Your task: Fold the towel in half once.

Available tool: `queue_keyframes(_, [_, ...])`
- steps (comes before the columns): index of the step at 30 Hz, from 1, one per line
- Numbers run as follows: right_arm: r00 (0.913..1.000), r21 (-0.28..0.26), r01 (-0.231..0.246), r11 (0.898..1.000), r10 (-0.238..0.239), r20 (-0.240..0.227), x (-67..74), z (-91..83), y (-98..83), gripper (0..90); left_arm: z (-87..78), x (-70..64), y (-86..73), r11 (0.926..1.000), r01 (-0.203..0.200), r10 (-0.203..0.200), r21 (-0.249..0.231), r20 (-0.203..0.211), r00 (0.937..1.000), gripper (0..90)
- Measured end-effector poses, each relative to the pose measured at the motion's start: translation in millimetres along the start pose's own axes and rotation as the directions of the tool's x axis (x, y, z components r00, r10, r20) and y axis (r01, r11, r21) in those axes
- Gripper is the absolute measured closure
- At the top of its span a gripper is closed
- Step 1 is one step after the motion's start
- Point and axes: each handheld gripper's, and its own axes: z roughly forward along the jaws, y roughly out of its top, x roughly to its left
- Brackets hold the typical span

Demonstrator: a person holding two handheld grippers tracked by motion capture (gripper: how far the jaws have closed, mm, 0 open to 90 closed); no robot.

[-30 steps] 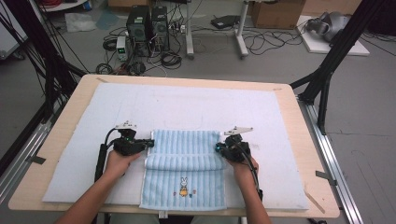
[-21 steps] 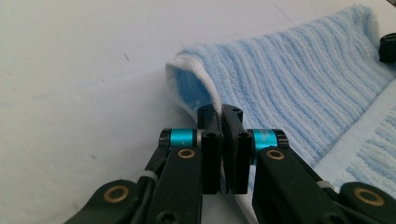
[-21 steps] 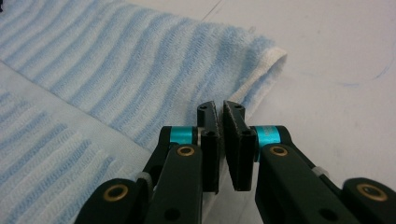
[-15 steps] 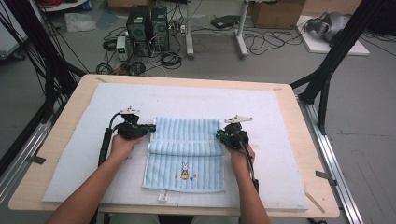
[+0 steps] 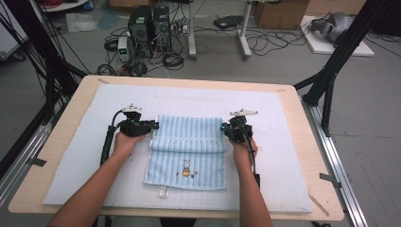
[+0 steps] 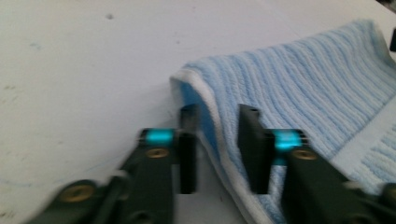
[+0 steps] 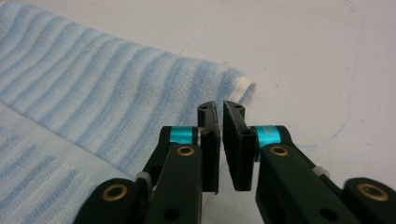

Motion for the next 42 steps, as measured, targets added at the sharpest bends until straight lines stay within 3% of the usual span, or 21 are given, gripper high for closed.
queue_keyframes(2, [1.0, 0.0, -0.003, 1.0, 0.003, 0.001, 0.4, -1.8, 0.0, 77.5, -5.5, 1.9, -1.1, 1.0, -0.001, 0.001, -0.005, 0.016, 0.9999, 55.2])
queue_keyframes(5, [0.9998, -0.013, -0.009, 1.0, 0.009, -0.015, 0.7, -7.7, -0.2, 73.3, -14.1, -1.6, -4.3, 0.9982, -0.049, 0.05, -0.034, 0.046, 0.9977, 55.5])
queue_keyframes(9, [0.9966, -0.018, -0.026, 0.999, 0.025, -0.079, 0.0, -14.8, -3.2, 68.8, -22.8, -7.9, -3.6, 0.9957, -0.082, 0.086, -0.043, 0.106, 0.9907, 55.9])
queue_keyframes(14, [0.9932, -0.012, -0.036, 0.999, 0.034, -0.111, -0.6, -20.8, -10.5, 68.3, -29.4, -18.7, -5.7, 0.9935, -0.1, 0.107, -0.054, 0.164, 0.9805, 58.0])
queue_keyframes(19, [0.9818, 0.01, -0.025, 1.0, 0.026, -0.188, 0.3, -24.0, -16.3, 66.7, -29.8, -20.7, -17.0, 0.9962, -0.088, 0.086, 0.001, 0.19, 0.978, 61.4])
queue_keyframes(21, [0.9744, 0.041, -0.017, 0.999, 0.025, -0.223, 1.8, -22.5, -18.6, 64.4, -28.8, -23.8, -19.4, 0.9946, -0.097, 0.088, 0.035, 0.211, 0.9735, 61.3])
queue_keyframes(24, [0.9729, 0.089, -0.01, 0.996, 0.03, -0.229, 1.9, -17.7, -24.3, 63.8, -27.7, -34.1, -22.4, 0.9838, -0.164, 0.148, 0.072, 0.189, 0.9707, 62.2])
queue_keyframes(27, [0.9719, 0.093, -0.011, 0.996, 0.033, -0.233, 0.8, -18.1, -30.3, 75.9, -26.6, -40.3, -29.3, 0.9688, -0.228, 0.211, 0.096, 0.162, 0.9639, 75.8])
queue_keyframes(28, [0.9714, 0.092, -0.01, 0.996, 0.032, -0.235, 0.3, -19.1, -31.5, 79.9, -27.6, -40.8, -31.1, 0.9683, -0.235, 0.22, 0.085, 0.157, 0.9629, 83.2])
queue_keyframes(30, [0.9732, 0.09, 0.012, 0.996, 0.009, -0.23, 1.8, -21.6, -32.3, 82.2, -30.1, -40.8, -32.3, 0.9709, -0.23, 0.217, 0.068, 0.153, 0.9641, 86.8])
queue_keyframes(35, [0.9778, 0.058, 0.064, 0.996, -0.051, -0.203, 9.9, -29.9, -29.4, 82.6, -41.8, -38.7, -31.8, 0.9775, -0.211, 0.208, 0.002, 0.15, 0.9666, 89.0])
queue_keyframes(38, [0.9769, 0.033, 0.065, 0.997, -0.057, -0.206, 11.9, -37.5, -29.6, 82.6, -50.1, -36.4, -31.7, 0.9814, -0.19, 0.192, -0.031, 0.162, 0.9679, 89.1])
queue_keyframes(42, [0.9726, 0.004, 0.062, 0.998, -0.06, -0.225, 13.7, -48.1, -34.9, 82.5, -54.3, -36.7, -36.9, 0.9803, -0.193, 0.198, -0.044, 0.175, 0.9645, 89.3])
